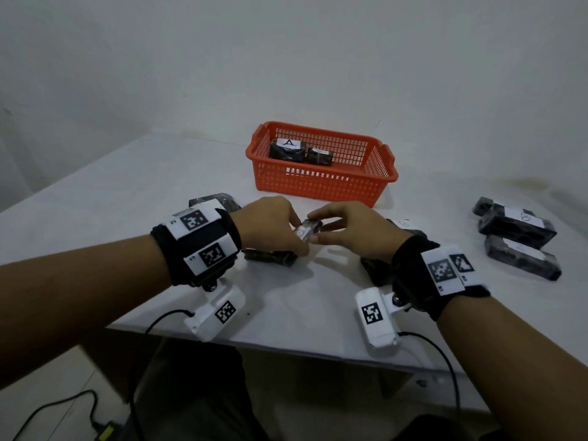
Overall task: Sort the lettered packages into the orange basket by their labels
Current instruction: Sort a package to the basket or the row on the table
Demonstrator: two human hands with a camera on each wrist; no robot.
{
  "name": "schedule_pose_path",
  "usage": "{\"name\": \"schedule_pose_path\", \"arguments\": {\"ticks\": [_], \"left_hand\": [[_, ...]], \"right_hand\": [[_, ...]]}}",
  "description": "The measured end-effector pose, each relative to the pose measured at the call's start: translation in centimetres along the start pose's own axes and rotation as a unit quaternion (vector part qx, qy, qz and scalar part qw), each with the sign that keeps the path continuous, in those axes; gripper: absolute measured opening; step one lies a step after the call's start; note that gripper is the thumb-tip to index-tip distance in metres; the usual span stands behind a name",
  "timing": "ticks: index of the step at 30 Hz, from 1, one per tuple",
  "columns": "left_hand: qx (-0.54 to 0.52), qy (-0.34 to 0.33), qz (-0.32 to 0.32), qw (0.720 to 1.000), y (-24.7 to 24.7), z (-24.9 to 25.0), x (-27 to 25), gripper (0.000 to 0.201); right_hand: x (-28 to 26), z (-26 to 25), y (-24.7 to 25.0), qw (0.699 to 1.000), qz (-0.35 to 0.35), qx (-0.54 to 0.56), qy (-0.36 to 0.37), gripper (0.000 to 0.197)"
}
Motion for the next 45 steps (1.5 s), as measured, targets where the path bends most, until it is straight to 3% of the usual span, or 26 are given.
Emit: {"name": "schedule_pose_path", "arguments": {"ticks": [8, 14, 16, 22, 25, 29, 35, 41, 45], "left_hand": [[0.014, -0.029, -0.009, 0.999, -1.1, 0.5, 0.2, 0.046], [-0.047, -0.061, -0.002, 0.997, -0.8, 0.5, 0.1, 0.03], [-0.087, -0.069, 0.021, 0.994, -0.6, 0.4, 0.2, 0.025], [-0.249, -0.078, 0.107, 0.959, -0.3, 0.5, 0.4, 0.032], [-0.321, -0.081, 0.124, 0.935, 0.0, 0.9, 0.4, 0.032], [-0.363, -0.081, 0.121, 0.92, 0.5, 1.6, 0.6, 0.027], [-0.48, -0.112, 0.062, 0.868, -0.2, 1.7, 0.4, 0.027], [-0.466, -0.109, 0.088, 0.874, -0.9, 1.7, 0.9, 0.027], [-0.485, -0.122, 0.07, 0.863, -0.6, 2.0, 0.8, 0.029]], "right_hand": [[0.4, 2.1, -0.5, 0.999, 0.01, 0.026, -0.023, 0.053], [0.0, 2.0, 0.5, 0.998, 0.024, 0.046, -0.03, 0.047], [-0.3, 2.0, 1.1, 0.993, 0.043, 0.1, -0.035, 0.044], [-2.7, 2.3, 2.8, 0.929, 0.114, 0.35, -0.027, 0.04], [-3.4, 2.3, 3.0, 0.904, 0.111, 0.413, -0.016, 0.044], [-3.6, 2.0, 3.2, 0.903, 0.118, 0.412, 0.003, 0.04], [-3.8, 2.6, 3.1, 0.895, 0.153, 0.419, 0.025, 0.034], [-4.3, 2.2, 2.4, 0.91, 0.108, 0.4, 0.002, 0.031], [-4.3, 1.6, 2.3, 0.917, 0.145, 0.372, 0.017, 0.03]]}}
Point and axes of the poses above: each hand's wrist, its own x-axis towards the middle knuckle, its own y-axis out of the back of the hand, z = x × y, the point moved 2 cm from there along x, towards the middle knuckle, and after that the axes turned 9 degrees about x, right-handed, at the moved point
